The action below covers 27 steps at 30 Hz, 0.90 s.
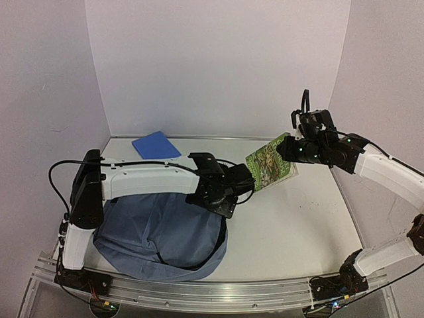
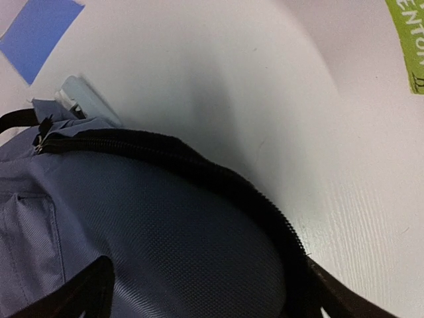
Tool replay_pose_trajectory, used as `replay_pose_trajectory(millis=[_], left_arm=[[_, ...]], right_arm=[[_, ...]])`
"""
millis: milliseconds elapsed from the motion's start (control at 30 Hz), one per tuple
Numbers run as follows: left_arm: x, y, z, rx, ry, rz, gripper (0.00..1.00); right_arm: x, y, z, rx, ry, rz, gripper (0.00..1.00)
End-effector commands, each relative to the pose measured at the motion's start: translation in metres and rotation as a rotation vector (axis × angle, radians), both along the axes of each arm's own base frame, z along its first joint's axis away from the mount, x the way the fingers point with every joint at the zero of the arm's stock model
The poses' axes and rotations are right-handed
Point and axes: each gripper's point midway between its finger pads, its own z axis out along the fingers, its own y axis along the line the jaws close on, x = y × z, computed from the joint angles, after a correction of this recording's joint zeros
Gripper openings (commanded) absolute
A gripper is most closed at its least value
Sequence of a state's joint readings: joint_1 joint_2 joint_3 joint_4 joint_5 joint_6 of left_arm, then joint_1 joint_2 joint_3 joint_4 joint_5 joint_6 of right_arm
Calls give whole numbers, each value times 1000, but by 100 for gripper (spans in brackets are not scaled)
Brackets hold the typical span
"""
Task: Pack the student bag
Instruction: Place the book in the student bag.
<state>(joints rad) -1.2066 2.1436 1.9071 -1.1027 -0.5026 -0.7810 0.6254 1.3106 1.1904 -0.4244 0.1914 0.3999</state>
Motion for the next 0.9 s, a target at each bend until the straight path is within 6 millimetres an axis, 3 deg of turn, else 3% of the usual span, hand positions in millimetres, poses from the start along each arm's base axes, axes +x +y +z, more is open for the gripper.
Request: replay_pose_trajectory(millis=[0,267,533,700,867], left_arm=[[4,31,25,99,-64,63,81],[-3,43,42,22,-68,82,43],[-5,59,65,-97,-62,85,1],[1,60,89,-284,-30,5,0],[-2,58,141,-541,-21,-154,0]], right_arm=[[6,7,42,113,-129,-8,0],[5,16,45,148,-116,26,0],[-27,53,62,328,-40,252,0],[-62,79,64,438,64,445,0],[-87,99,43,507,206,541,0]])
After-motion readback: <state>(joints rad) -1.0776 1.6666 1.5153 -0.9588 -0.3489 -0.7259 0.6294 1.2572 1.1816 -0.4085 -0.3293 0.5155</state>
